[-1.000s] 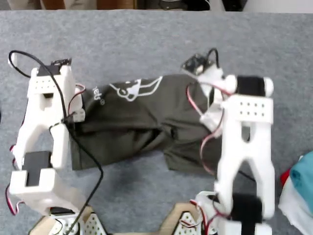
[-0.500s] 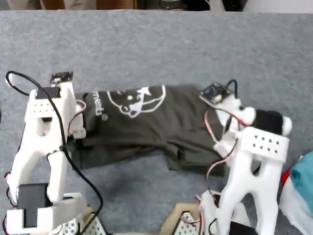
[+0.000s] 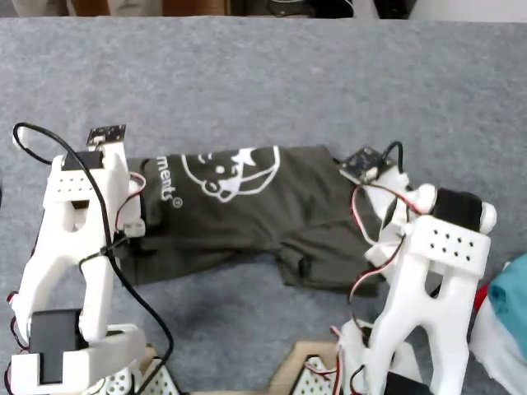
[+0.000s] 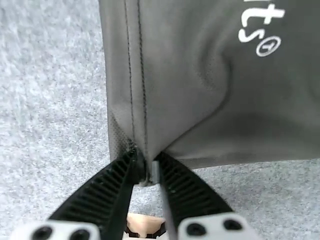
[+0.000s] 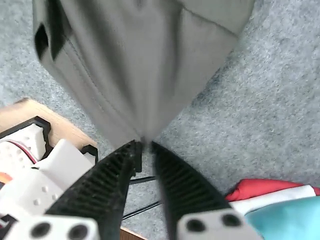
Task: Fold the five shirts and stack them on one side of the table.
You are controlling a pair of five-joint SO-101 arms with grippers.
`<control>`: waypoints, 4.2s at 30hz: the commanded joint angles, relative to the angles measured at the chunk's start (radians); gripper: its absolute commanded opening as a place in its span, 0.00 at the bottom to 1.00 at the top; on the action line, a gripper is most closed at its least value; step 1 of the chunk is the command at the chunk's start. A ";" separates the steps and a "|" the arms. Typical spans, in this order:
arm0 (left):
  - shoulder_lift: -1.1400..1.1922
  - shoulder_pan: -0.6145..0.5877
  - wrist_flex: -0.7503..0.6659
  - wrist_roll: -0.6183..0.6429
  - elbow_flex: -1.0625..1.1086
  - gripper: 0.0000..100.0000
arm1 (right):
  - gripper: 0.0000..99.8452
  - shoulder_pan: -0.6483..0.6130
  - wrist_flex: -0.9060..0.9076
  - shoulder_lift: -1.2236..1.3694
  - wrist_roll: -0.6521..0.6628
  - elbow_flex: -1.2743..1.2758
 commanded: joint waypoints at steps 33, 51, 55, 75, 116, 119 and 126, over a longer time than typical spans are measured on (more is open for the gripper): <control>0.444 0.100 -0.296 0.164 -0.400 0.02 | 0.01 -0.364 -0.512 0.918 -0.402 -0.651; 0.684 0.020 -0.152 0.163 -0.672 0.02 | 0.01 -0.134 -0.192 1.524 -0.358 -1.480; 0.680 0.032 0.006 0.163 -0.816 0.02 | 0.01 -0.151 -0.028 1.517 -0.292 -1.687; 0.673 0.282 0.190 0.161 -0.646 0.02 | 0.01 -0.331 0.038 1.425 -0.295 -1.606; -0.811 0.278 0.032 -0.103 0.313 0.02 | 0.14 -0.257 -0.149 0.234 0.466 -0.209; -0.828 0.129 0.031 -0.160 0.313 0.02 | 0.14 -0.260 -0.218 0.062 0.520 0.107; -0.751 -0.121 -0.025 -0.189 0.310 0.02 | 0.14 -0.274 -0.241 -0.134 0.529 0.455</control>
